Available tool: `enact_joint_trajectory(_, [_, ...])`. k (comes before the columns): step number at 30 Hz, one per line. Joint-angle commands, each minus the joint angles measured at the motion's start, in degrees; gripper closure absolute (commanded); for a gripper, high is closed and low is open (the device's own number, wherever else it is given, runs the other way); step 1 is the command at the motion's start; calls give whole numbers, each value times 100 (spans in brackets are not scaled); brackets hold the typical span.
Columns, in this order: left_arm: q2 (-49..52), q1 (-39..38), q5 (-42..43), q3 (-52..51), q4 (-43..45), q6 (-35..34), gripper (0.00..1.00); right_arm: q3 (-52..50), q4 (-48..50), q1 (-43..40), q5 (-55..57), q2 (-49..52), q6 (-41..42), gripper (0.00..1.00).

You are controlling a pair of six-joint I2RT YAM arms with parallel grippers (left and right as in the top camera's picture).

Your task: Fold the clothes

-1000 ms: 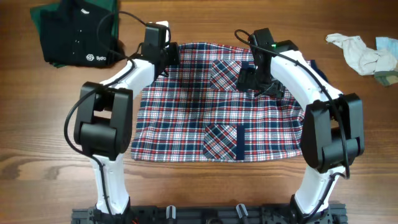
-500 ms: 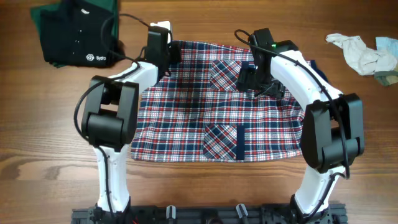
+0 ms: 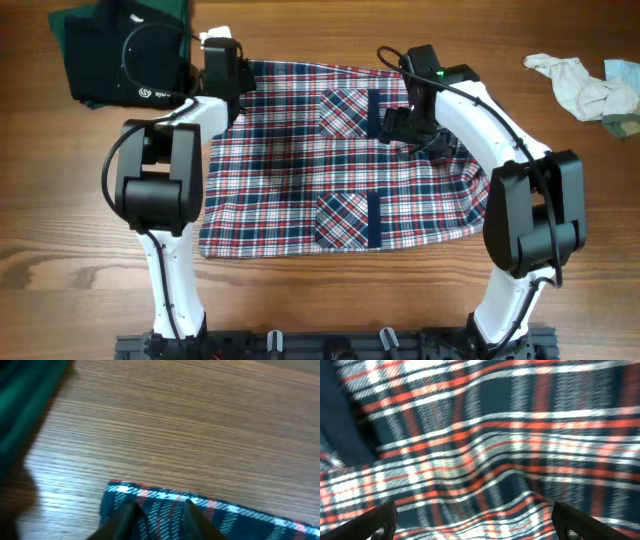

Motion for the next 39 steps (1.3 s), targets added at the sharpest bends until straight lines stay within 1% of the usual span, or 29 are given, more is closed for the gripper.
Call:
enact_joint_trajectory(1, [-470, 61, -321, 4, -131, 90, 59, -22, 175, -9, 433, -118, 85, 0])
enact_joint_trajectory(2, [-680, 61, -321, 4, -153, 92, 54, -22, 221, -9, 446, -118, 85, 0])
enact_joint_trajectory(4, [-1137, 57, -317, 4, -389, 197, 50, -20, 256, -9, 442, -118, 87, 0])
enact_joint_trajectory(6, [-1569, 20, -293, 4, -1008, 195, 47, -20, 225, -9, 444, -118, 87, 0])
enact_joint_trajectory(7, [-1781, -4, -205, 4, -1456, 188, 45, -20, 179, -9, 444, -118, 85, 0])
enact_joint_trajectory(8, [-1991, -39, 63, 4, -2044, 186, 44, -20, 103, -9, 444, -118, 83, 0])
enact_joint_trajectory(9, [-2131, -72, 398, 2, -2605, 140, 45, -20, 7, -9, 446, -118, 79, 0])
enact_joint_trajectory(10, [-2190, -109, 756, 2, -3143, -55, 46, -26, -61, -22, 494, -118, 68, 0])
enact_joint_trajectory(11, [-2188, -129, 997, 2, -3469, -173, 51, -52, -83, -48, 577, -118, 66, 0])
enact_joint_trajectory(12, [-2149, -140, 1248, -13, -3797, -269, 57, -90, -83, -94, 592, -118, 68, 0])
enact_joint_trajectory(15, [-1937, -177, 1834, -63, -4603, -269, 79, -205, -131, -334, 529, -105, 61, 0])
enact_joint_trajectory(16, [-1838, -201, 2061, -63, -4778, -267, 85, -289, -136, -455, 398, -105, 11, 1])
enact_joint_trajectory(17, [-1738, -243, 2271, -63, -4916, -264, 90, -358, -114, -531, 238, -105, -122, 4])
enact_joint_trajectory(19, [-1604, -319, 2400, -76, -5066, -264, 96, -492, -109, -636, 37, -105, -243, 7])
enact_joint_trajectory(24, [-1185, -684, 2411, -83, -5292, -267, 96, -758, -31, -673, 37, -105, -389, 6])
enact_joint_trajectory(27, [-981, -817, 2406, -83, -5294, -264, 96, -979, 52, -673, 492, -105, -367, 0])
enact_joint_trajectory(28, [-907, -824, 2404, -83, -5287, -264, 96, -1045, 52, -673, 671, -105, -361, 0])
enact_joint_trajectory(30, [-750, -822, 2173, -83, -5252, -264, 95, -1104, 35, -673, 1021, -105, -339, 0])
enact_joint_trajectory(32, [-619, -822, 1709, -83, -5265, -267, 95, -1102, -57, -723, 1414, -105, -107, 0])
enact_joint_trajectory(35, [-457, -769, 1552, -83, -5283, -269, 93, -1097, -142, -944, 1491, -107, -31, 0])
enact_joint_trajectory(36, [-417, -743, 1488, -83, -5281, -343, 93, -1091, -160, -1025, 1488, -107, -13, 0])
enact_joint_trajectory(37, [-367, -684, 1161, -83, -5283, -638, 93, -1075, -184, -1169, 1488, -107, 76, 0])
enact_joint_trajectory(39, [-328, -590, 1005, -83, -5300, -719, 93, -1012, -238, -1340, 1440, -111, 81, 0])
